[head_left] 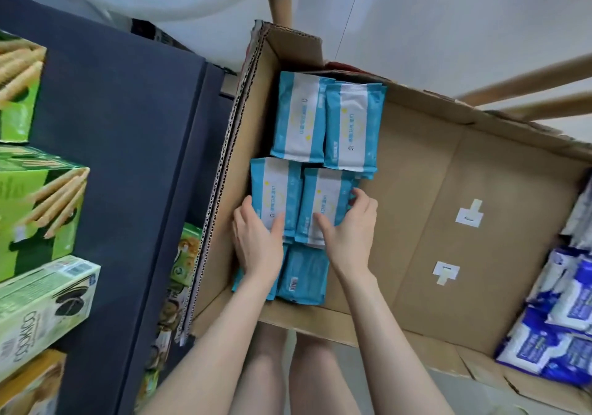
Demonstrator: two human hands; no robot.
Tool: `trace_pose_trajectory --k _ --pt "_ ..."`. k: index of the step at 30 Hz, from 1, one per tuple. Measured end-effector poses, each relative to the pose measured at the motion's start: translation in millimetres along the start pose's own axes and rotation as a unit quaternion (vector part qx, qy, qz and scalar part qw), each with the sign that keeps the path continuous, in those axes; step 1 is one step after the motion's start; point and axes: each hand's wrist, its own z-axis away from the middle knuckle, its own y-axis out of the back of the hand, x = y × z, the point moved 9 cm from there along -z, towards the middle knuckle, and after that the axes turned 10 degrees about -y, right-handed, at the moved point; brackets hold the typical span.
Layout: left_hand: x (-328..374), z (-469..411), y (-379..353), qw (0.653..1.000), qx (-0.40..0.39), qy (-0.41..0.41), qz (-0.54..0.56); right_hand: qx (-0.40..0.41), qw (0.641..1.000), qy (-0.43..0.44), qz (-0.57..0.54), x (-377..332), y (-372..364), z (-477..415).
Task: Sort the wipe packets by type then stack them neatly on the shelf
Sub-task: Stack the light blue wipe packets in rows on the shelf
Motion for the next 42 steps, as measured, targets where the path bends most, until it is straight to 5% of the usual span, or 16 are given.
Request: trace_pose_trajectory --k 11,20,31,42 --pt "9 13 18 0.999 0.02 -0.002 0.042 -0.061 0.99 -0.047 -0.117 7 1 4" --pt "22 88 78 0.959 -0.003 -0.006 0.285 -0.116 0.925 -0.064 -0.355 7 70 89" --pt "31 250 188 0.849 0.092 -0.029 0.52 -0.175 0.885 0.03 -0.431 2 162 242" --pt "-30 448 277 0.791 0.312 -0.058 0.523 -0.269 0.856 0.154 -0.414 6 184 390"
